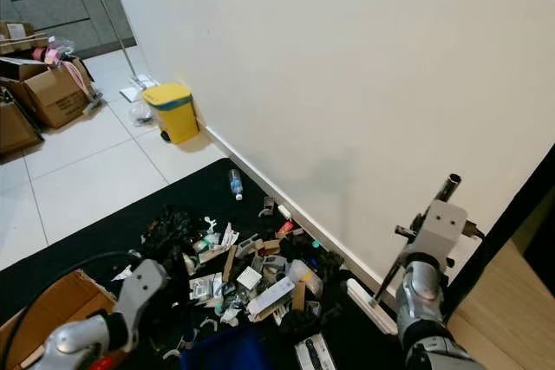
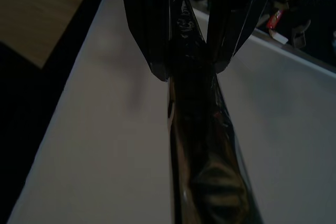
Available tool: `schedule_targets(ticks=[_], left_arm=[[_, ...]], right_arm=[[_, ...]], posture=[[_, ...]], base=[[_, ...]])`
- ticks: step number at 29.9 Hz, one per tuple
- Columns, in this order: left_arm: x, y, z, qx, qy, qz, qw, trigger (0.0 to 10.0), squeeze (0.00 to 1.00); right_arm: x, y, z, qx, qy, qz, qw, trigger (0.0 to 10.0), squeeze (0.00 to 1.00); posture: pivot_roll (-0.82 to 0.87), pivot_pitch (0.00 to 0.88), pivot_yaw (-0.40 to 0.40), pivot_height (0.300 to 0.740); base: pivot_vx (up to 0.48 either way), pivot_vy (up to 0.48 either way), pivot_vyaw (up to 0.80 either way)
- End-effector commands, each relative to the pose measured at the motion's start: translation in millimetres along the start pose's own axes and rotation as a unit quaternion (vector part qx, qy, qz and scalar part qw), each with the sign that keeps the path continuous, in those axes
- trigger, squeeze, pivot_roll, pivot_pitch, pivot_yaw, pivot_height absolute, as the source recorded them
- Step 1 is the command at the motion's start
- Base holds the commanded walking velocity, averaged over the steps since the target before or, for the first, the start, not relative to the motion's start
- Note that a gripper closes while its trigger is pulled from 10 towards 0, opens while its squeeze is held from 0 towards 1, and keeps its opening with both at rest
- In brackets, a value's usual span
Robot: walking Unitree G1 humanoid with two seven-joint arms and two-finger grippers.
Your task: Sweep floor
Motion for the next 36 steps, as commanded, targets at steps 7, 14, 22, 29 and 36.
schedule_targets(ticks=[7, 14, 22, 29, 36], left_arm=[[-5, -5.0, 3.2, 0.005, 0.007, -0.007, 1.000, 10.0, 0.00], [-2, -15.4, 14.8, 0.010, 0.020, 0.012, 1.000, 10.0, 0.00], [5, -22.8, 19.8, 0.023, 0.025, 0.034, 0.999, 10.0, 0.00], [10, -27.9, 22.1, 0.023, 0.030, 0.045, 0.998, 10.0, 0.00], [11, -28.2, 18.4, 0.048, 0.051, 0.055, 0.996, 10.0, 0.00]], right_arm=[[0, 2.0, -0.7, -0.010, -0.021, 0.010, 1.000, 10.0, 0.00], [-2, 4.3, -2.7, -0.007, -0.026, 0.012, 1.000, 10.0, 0.00], [-7, 8.7, -3.6, -0.005, -0.029, 0.008, 1.000, 10.0, 0.00], [-7, 8.6, -3.9, -0.006, -0.031, 0.009, 0.999, 10.0, 0.00], [-5, 7.5, -6.2, 0.002, -0.026, 0.013, 1.000, 10.0, 0.00]], posture=[[0.12, 0.126, 0.051, 0.740], [0.11, 0.119, 0.047, 0.740], [0.11, 0.114, 0.052, 0.740], [0.10, 0.102, 0.054, 0.740], [0.09, 0.088, 0.041, 0.740]], base=[[0.000, 0.000, 0.00], [0.000, 0.000, 0.00], [0.000, 0.000, 0.00], [0.000, 0.000, 0.00], [0.000, 0.000, 0.00]])
Point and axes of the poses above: a point about 5 cm out from each wrist's last joint towards the gripper, its own y axis pointing back from the gripper into the wrist, its own x axis along the axis of the wrist's last joint, z = x × y, the point moved 1 cm from there along -y, pointing out of the wrist towards the gripper, and after that the axes turned 11 degrees about -y, right-handed, at the moved point
